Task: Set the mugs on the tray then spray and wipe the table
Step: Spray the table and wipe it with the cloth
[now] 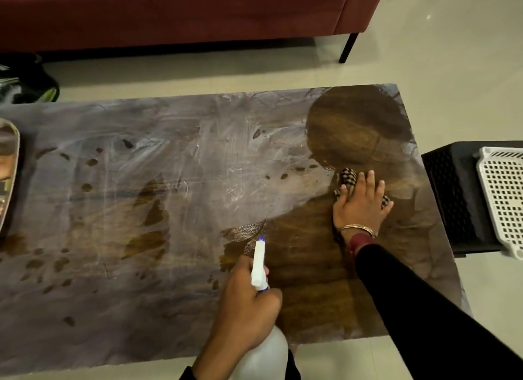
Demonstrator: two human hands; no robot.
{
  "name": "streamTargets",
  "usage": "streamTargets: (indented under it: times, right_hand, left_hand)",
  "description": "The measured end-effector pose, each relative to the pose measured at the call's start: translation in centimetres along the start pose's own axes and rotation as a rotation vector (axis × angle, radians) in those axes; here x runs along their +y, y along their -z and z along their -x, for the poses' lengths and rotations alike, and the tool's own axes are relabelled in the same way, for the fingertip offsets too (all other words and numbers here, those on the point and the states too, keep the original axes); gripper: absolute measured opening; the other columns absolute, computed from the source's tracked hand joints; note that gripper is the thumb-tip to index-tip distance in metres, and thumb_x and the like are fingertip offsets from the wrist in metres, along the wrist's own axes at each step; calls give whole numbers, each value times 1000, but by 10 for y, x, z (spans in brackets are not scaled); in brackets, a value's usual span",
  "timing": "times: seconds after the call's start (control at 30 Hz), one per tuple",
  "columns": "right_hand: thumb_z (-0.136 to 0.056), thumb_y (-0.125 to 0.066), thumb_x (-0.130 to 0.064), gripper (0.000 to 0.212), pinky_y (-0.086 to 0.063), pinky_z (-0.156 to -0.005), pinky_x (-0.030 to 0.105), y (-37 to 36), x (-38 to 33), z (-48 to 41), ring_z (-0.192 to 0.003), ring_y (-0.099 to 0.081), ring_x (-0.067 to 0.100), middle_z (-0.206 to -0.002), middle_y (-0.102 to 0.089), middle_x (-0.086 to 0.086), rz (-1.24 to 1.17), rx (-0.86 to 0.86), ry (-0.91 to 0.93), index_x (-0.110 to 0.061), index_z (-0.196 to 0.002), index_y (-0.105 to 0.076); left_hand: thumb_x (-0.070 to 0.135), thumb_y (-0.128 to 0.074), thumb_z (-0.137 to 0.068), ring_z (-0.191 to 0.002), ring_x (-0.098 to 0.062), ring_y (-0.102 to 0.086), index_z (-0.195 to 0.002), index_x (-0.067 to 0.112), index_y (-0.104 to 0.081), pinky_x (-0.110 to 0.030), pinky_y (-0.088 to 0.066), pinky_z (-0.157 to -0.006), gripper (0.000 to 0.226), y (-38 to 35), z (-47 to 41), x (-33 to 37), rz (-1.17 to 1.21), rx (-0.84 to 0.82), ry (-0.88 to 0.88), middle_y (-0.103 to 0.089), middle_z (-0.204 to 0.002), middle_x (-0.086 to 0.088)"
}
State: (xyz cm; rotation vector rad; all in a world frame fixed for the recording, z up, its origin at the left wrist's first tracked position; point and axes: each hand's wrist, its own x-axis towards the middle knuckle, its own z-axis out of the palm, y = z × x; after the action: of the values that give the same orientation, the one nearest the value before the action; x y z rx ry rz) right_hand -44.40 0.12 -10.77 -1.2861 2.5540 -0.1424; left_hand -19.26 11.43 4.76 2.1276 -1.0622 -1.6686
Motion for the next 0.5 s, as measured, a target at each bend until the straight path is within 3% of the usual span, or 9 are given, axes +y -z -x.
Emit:
streamTargets:
  times: [0.07, 0.17, 0.23, 0.33, 0.4, 0.5]
  right_hand:
    - [-101, -35, -44, 62, -14, -118, 69, -7, -24, 12, -155, -16, 32, -168, -24, 0, 13, 10, 33, -18, -157, -35]
    - [-95, -40, -39, 64, -16, -117, 68, -25, -66, 55, -154, -23, 32, -166, -29, 0, 66, -41, 357, -19, -156, -38]
    - [-93, -35, -41, 65, -24, -115, 69, -38, -87, 83, -152, -30, 32, -164, -35, 1, 87, -128, 571, -19, -153, -45]
    - [-95, -36, -46, 66, -27, -114, 69, -41, -84, 83, -154, -25, 29, -167, -28, 0, 136, -236, 712, -22, -155, -40]
    - [-92, -44, -43, 67, -23, -116, 69, -34, -68, 58, -155, -21, 28, -168, -25, 1, 119, -195, 657, -22, -156, -37]
    - [-96, -40, -41, 63, -18, -118, 69, -12, -45, -6, -155, -19, 29, -168, -23, 2, 67, -85, 384, -22, -156, -35]
  left_hand:
    - [12, -68, -63, -80, -30, -72, -89, 24, -59, -55, -62, -76, 30, 0, -14, 13, 14, 29, 29, -66, -86, -10]
    - [10, -64, -56, -69, -21, -66, -84, 22, -58, -46, -61, -68, 31, 2, -42, 39, 25, 38, -5, -63, -76, -1]
    - [3, -63, -57, -61, -17, -57, -80, 18, -56, -33, -49, -57, 28, 6, -56, 60, -15, 29, -51, -60, -69, 4]
    - [1, -63, -65, -64, -19, -62, -77, 17, -54, -28, -45, -52, 22, 8, -69, 90, -82, 88, -103, -65, -72, 0]
    - [5, -63, -66, -73, -24, -67, -82, 16, -56, -32, -48, -54, 20, 9, -76, 103, -106, 115, -111, -68, -80, -5]
    - [5, -63, -66, -72, -22, -60, -92, 15, -56, -31, -43, -55, 29, 11, -84, 115, -110, 87, -114, -65, -86, -5]
